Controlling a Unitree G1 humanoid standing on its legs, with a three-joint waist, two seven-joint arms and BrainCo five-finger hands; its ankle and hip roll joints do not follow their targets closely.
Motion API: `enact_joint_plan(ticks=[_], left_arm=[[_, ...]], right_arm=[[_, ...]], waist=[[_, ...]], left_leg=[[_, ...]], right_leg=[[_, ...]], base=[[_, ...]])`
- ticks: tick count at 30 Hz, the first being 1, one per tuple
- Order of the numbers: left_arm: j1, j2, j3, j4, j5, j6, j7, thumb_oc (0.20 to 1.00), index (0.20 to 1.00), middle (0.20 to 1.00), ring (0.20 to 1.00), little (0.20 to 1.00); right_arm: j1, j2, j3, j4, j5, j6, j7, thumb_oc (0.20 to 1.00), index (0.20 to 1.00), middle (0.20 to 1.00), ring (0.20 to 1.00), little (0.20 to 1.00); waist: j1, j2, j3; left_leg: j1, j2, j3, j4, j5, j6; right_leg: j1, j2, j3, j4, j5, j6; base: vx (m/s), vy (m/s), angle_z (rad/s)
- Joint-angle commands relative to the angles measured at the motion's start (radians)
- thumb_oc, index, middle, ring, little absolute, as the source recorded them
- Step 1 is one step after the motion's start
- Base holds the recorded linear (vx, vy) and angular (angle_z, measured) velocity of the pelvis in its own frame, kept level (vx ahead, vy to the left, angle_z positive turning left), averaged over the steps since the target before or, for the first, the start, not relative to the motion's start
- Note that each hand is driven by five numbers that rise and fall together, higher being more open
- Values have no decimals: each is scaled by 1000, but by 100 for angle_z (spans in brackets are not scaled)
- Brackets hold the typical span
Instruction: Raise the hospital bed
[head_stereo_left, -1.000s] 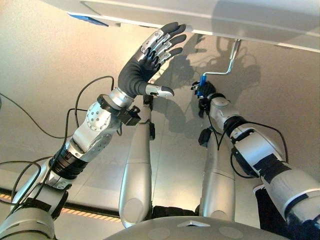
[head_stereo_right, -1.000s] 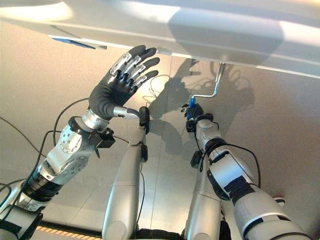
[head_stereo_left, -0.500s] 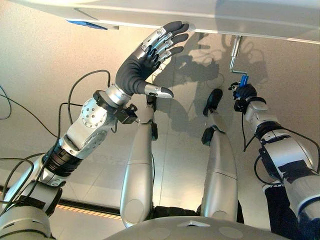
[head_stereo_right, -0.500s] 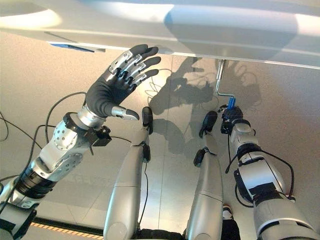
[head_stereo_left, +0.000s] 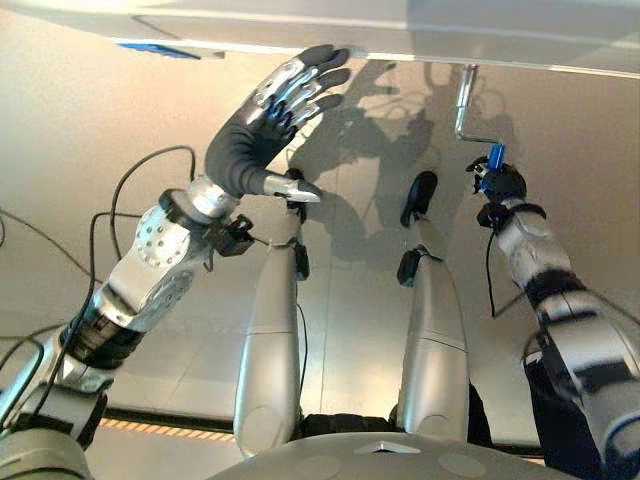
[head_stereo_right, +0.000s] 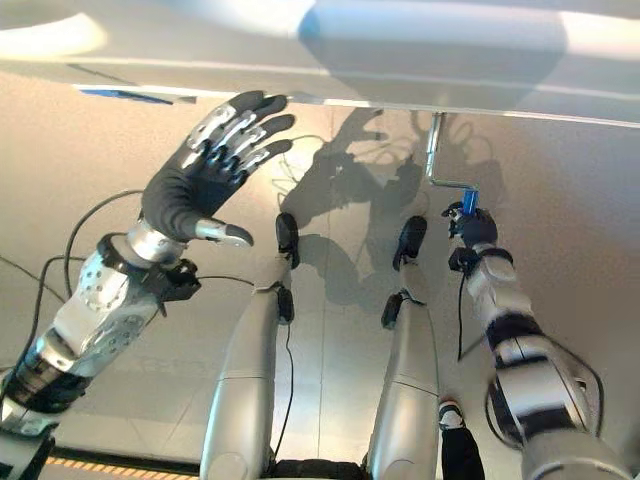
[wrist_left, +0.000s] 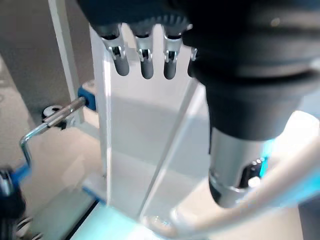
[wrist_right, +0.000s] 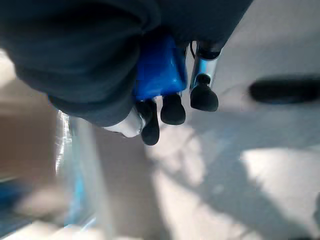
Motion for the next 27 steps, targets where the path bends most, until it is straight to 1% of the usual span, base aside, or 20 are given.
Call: enact_joint_plan(ticks=[1, 2, 3, 4, 5, 6, 7, 10, 13, 14, 15, 16, 17, 18, 19, 21, 24, 25, 26, 27], left_arm=[[12, -6, 55, -92, 3, -43, -6, 1000, 1000, 1000, 1000, 1000], [33, -1, 84, -106, 5, -40, -3, 1000, 1000, 1000, 1000, 1000], [48, 3, 97, -110, 7, -36, -4, 1000, 1000, 1000, 1000, 1000], [46, 10, 112, -118, 5, -35, -5, 1000, 1000, 1000, 1000, 1000], [56, 9, 107, -117, 4, -35, -5, 1000, 1000, 1000, 1000, 1000], [83, 18, 122, -139, 1, -32, -7, 1000, 1000, 1000, 1000, 1000], [100, 24, 131, -149, -2, -30, -11, 1000, 1000, 1000, 1000, 1000], [111, 50, 133, -153, 3, -30, -20, 1000, 1000, 1000, 1000, 1000], [98, 70, 96, -140, 8, -39, -23, 1000, 1000, 1000, 1000, 1000], [81, 75, 76, -130, 15, -44, -18, 1000, 1000, 1000, 1000, 1000], [83, 75, 79, -129, 15, -44, -18, 1000, 1000, 1000, 1000, 1000], [66, 73, 59, -124, 15, -44, -19, 1000, 1000, 1000, 1000, 1000], [22, 55, 16, -100, 8, -56, -14, 1000, 1000, 1000, 1000, 1000], [22, 55, 17, -99, 8, -57, -14, 1000, 1000, 1000, 1000, 1000], [-2, 50, -2, -92, 9, -59, -13, 1000, 1000, 1000, 1000, 1000], [-25, 37, -21, -84, 14, -57, -5, 1000, 1000, 1000, 1000, 1000], [-68, 5, -62, -64, 6, -60, 3, 1000, 1000, 1000, 1000, 1000], [-79, -5, -72, -61, 4, -61, 5, 1000, 1000, 1000, 1000, 1000], [-84, -17, -73, -64, 1, -59, 18, 1000, 1000, 1000, 1000, 1000], [-83, -16, -72, -65, 1, -59, 18, 1000, 1000, 1000, 1000, 1000]], right_arm=[[129, -165, -193, -80, 120, -187, -15, 200, 200, 200, 200, 200], [180, -155, -198, -264, 104, -192, 5, 200, 200, 200, 200, 200], [228, -156, -194, -332, 136, -184, 70, 200, 200, 200, 200, 200], [230, -158, -197, -378, 140, -194, 68, 200, 200, 200, 200, 200], [241, -157, -192, -378, 139, -192, 67, 200, 200, 200, 200, 200], [276, -144, -143, -513, 209, -175, 143, 200, 200, 200, 200, 200], [285, -147, -120, -570, 248, -153, 194, 200, 200, 200, 200, 200], [261, -191, -45, -645, 290, -120, 236, 200, 200, 200, 200, 200], [184, -220, 95, -669, 347, -77, 269, 200, 200, 200, 200, 200], [116, -247, 188, -673, 343, -47, 286, 200, 200, 200, 200, 200], [111, -247, 193, -670, 343, -48, 286, 200, 200, 200, 200, 200], [72, -242, 232, -654, 346, -42, 281, 200, 200, 200, 200, 200], [-37, -201, 346, -579, 345, -29, 270, 200, 200, 200, 200, 200], [-42, -200, 349, -575, 345, -30, 271, 200, 200, 200, 200, 200], [-112, -178, 431, -541, 319, -7, 267, 200, 200, 200, 200, 200], [-193, -148, 507, -507, 272, 14, 263, 200, 200, 200, 200, 200], [-317, -36, 599, -345, 199, 27, 215, 200, 200, 200, 200, 200], [-359, 10, 623, -274, 174, 32, 195, 200, 200, 200, 200, 200], [-420, 78, 639, -184, 99, 39, 161, 200, 200, 200, 200, 200], [-421, 80, 640, -182, 99, 38, 161, 200, 200, 200, 200, 200]], waist=[[-22, 0, -24], [-29, -7, -24], [-34, -13, -24], [-35, -16, -24], [-34, -16, -24], [-37, -23, -24], [-37, -27, -24], [-33, -31, -24], [-17, -30, -24], [-6, -29, -24], [-9, -30, -24], [-2, -27, -24], [12, -19, -24], [10, -19, -24], [18, -14, -24], [34, -7, -24], [61, 12, -24], [74, 19, -24], [91, 29, -24], [90, 29, -24]], left_leg=[[84, 24, -10, -71, 2, -32], [62, 25, 3, -78, 29, -26], [92, 25, -6, -73, -1, -33], [63, 26, 2, -82, 33, -25], [91, 26, -6, -75, 3, -32], [96, 29, -5, -76, 2, -32], [98, 29, -5, -75, 3, -32], [101, 30, -6, -75, 6, -32], [107, 30, -7, -83, 13, -33], [107, 25, -10, -87, 17, -31], [107, 25, -10, -87, 17, -31], [108, 26, -11, -88, 19, -31], [107, 24, -13, -84, 20, -31], [106, 24, -13, -83, 20, -31], [106, 24, -15, -82, 20, -32], [107, 23, -18, -83, 21, -32], [107, 21, -24, -83, 20, -31], [105, 19, -25, -80, 20, -30], [104, 18, -28, -78, 19, -31], [104, 18, -28, -77, 18, -31]], right_leg=[[51, 38, -24, 75, -101, 28], [30, 37, -31, 63, -74, 20], [61, 38, -26, 73, -102, 29], [34, 36, -33, 58, -69, 20], [60, 38, -27, 69, -97, 29], [67, 39, -29, 65, -96, 30], [70, 39, -29, 63, -95, 30], [77, 39, -31, 61, -92, 29], [86, 37, -38, 52, -82, 30], [94, 35, -43, 47, -77, 31], [94, 34, -43, 46, -77, 31], [97, 32, -46, 46, -77, 32], [101, 27, -50, 47, -74, 31], [100, 27, -50, 47, -75, 31], [103, 25, -53, 47, -75, 30], [109, 23, -58, 44, -75, 29], [115, 19, -65, 41, -74, 28], [117, 18, -67, 39, -73, 27], [119, 17, -70, 39, -74, 26], [119, 17, -71, 38, -74, 26]], base=[[-15, -6, -23], [-13, -8, -16], [-79, -15, -10], [42, -13, -8], [-16, -9, -3], [44, -2, 2], [-22, -9, 5], [-7, -2, 1], [0, 0, 0], [0, 0, 0], [0, 0, 0], [0, 0, 0], [0, 0, 0], [-2, -1, 4], [2, 4, 4], [2, 1, 2], [0, 0, 0], [0, 0, 0], [0, 0, 0], [0, 0, 0]])
